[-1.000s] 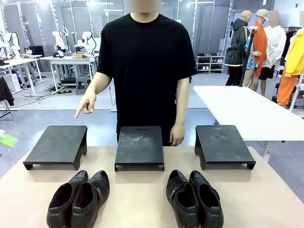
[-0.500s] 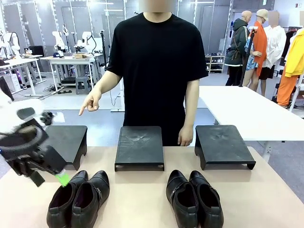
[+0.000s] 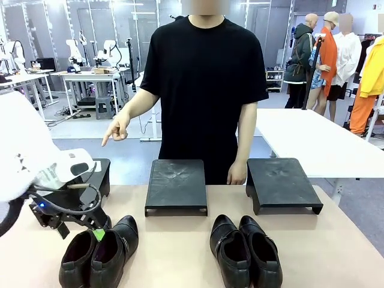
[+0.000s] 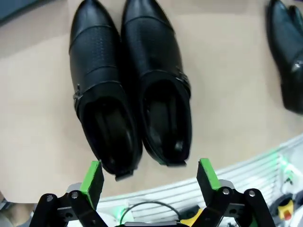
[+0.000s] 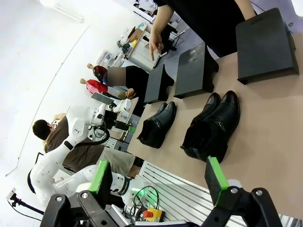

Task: Place the shoes on the stand as instructed by the person.
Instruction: Pick up one pair of Shoes and place it on the Shoes Stand indicated by the person.

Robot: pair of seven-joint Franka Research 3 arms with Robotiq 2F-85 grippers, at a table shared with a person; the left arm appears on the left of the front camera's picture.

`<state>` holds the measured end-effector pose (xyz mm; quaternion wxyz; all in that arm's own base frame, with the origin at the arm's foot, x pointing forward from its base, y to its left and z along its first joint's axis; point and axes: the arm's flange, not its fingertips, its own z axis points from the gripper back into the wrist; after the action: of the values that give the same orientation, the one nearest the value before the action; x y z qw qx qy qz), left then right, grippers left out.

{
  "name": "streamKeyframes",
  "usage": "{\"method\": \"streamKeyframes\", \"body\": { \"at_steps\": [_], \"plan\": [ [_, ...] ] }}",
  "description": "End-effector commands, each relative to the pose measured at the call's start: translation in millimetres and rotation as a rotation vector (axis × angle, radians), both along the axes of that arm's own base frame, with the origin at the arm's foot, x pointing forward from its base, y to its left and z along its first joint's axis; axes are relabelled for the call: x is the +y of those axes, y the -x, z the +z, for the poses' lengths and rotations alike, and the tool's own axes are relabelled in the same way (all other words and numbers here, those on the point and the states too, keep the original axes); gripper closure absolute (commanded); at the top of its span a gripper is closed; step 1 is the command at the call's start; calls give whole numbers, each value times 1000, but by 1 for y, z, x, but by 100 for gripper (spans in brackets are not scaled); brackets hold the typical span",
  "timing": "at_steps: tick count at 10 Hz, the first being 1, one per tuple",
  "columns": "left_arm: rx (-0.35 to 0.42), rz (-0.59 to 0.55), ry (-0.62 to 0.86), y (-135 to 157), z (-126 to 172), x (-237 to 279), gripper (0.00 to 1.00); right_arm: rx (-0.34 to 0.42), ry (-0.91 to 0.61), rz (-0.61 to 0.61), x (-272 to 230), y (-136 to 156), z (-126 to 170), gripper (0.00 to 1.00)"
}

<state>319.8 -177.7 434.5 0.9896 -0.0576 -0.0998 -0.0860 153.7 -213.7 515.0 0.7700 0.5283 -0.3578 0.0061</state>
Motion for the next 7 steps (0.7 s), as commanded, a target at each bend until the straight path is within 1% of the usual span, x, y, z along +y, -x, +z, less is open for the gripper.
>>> {"method": "streamKeyframes", "body": {
  "at_steps": [1, 2, 3, 5, 7],
  "plan": [
    [-17, 50, -14, 14, -43, 12, 0, -26, 6, 3, 0, 0, 2, 0],
    [-31, 52, -33, 15, -47, 13, 0, -26, 6, 3, 0, 0, 2, 0],
    [-2, 57, 2, 13, -51, 13, 0, -26, 6, 3, 0, 0, 2, 0],
    [-7, 53, -30, 12, -66, 13, 0, -26, 6, 3, 0, 0, 2, 0],
    [13, 55, -40, 12, -80, 10, 0, -26, 6, 3, 0, 0, 2, 0]
  ]
}}
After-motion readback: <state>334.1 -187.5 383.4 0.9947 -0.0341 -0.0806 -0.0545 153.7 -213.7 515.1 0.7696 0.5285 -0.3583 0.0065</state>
